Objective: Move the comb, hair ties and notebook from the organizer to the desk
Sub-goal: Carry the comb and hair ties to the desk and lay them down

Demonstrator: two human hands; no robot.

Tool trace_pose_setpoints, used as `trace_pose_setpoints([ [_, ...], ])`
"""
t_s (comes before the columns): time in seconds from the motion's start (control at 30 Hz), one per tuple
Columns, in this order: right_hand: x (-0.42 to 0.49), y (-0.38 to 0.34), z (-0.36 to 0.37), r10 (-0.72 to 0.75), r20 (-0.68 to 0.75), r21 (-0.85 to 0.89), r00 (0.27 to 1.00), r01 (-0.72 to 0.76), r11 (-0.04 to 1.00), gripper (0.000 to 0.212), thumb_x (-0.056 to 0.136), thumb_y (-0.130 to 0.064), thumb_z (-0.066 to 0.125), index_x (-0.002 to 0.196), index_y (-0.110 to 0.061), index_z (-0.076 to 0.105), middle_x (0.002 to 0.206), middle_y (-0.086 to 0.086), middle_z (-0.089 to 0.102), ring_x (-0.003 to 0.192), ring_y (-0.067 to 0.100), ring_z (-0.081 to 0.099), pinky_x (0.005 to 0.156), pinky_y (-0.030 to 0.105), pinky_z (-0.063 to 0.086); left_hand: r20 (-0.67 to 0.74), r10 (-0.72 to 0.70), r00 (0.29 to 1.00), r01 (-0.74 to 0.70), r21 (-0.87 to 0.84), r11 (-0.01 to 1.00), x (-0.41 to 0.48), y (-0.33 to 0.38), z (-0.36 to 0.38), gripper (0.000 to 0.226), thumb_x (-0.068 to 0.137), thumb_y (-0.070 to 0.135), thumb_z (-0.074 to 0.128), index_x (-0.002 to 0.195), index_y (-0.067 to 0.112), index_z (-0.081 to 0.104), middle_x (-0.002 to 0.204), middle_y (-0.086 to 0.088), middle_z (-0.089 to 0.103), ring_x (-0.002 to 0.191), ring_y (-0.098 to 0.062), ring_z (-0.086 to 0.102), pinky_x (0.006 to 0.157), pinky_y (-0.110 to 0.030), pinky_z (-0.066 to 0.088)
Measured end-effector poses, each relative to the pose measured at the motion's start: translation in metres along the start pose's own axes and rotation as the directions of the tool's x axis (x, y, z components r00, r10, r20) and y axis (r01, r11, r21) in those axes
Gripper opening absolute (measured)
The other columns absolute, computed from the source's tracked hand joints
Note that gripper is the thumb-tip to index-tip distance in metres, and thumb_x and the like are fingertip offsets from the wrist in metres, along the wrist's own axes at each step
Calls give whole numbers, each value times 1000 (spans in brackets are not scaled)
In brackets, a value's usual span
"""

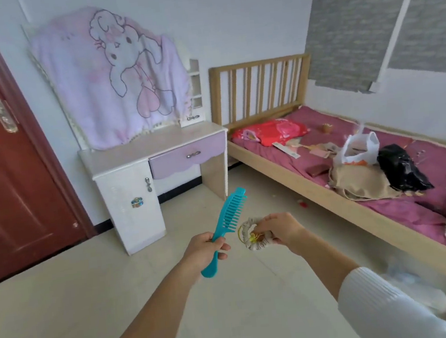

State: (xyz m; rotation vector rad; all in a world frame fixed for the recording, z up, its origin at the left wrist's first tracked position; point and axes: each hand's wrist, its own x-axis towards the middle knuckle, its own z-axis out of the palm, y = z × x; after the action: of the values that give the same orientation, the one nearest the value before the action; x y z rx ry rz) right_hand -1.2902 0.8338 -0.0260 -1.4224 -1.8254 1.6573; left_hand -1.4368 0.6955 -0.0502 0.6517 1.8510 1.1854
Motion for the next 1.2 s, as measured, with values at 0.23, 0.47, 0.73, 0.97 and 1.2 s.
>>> trace_pose_setpoints([
  [0.23, 148, -88, 82, -24, 113, -55, 993, 30, 998, 15, 68, -8, 77, 64, -12, 63, 65, 5, 61, 56, 16, 54, 50, 22, 44, -204, -119, 972, 83, -174, 981, 136, 29, -95, 3, 90, 19, 60, 89, 19, 63, 75, 3, 74, 63, -13, 68, 81, -30, 54],
  [0.47, 307, -160, 176, -38, 160, -3, 986, 39, 999, 14, 70, -7, 77, 68, -13, 64, 83, 13, 69, 71, 23, 62, 56, 27, 48, -286, -177, 942, 92, -288, 953, 288, 45, -190, 7, 90, 12, 58, 85, 14, 61, 74, -3, 69, 60, -14, 61, 59, -21, 49],
  [0.73, 477, -263, 263, -67, 112, 42, 991, 62, 997, 18, 71, -3, 72, 59, -12, 63, 69, 10, 63, 62, 19, 58, 54, 25, 43, -289, -174, 942, 63, -355, 933, 468, 86, -319, 6, 88, 7, 59, 88, 3, 64, 75, -8, 65, 64, -19, 57, 72, -28, 50],
  [0.97, 595, -313, 302, 1, 104, 10, 995, -2, 1000, 12, 72, -5, 73, 66, -9, 64, 75, 12, 63, 73, 24, 58, 68, 33, 45, -248, -278, 928, 145, -446, 883, 594, 93, -372, 7, 86, 2, 58, 82, -1, 63, 69, -12, 59, 66, -26, 54, 80, -41, 46],
  [1.2, 728, -362, 348, -8, 178, -19, 984, 12, 1000, 14, 69, 1, 72, 67, -5, 59, 73, 11, 55, 69, 24, 52, 65, 32, 42, -367, -406, 837, 164, -540, 825, 729, 94, -413, 17, 85, 9, 66, 100, 2, 62, 81, -9, 63, 68, -19, 62, 71, -34, 49],
])
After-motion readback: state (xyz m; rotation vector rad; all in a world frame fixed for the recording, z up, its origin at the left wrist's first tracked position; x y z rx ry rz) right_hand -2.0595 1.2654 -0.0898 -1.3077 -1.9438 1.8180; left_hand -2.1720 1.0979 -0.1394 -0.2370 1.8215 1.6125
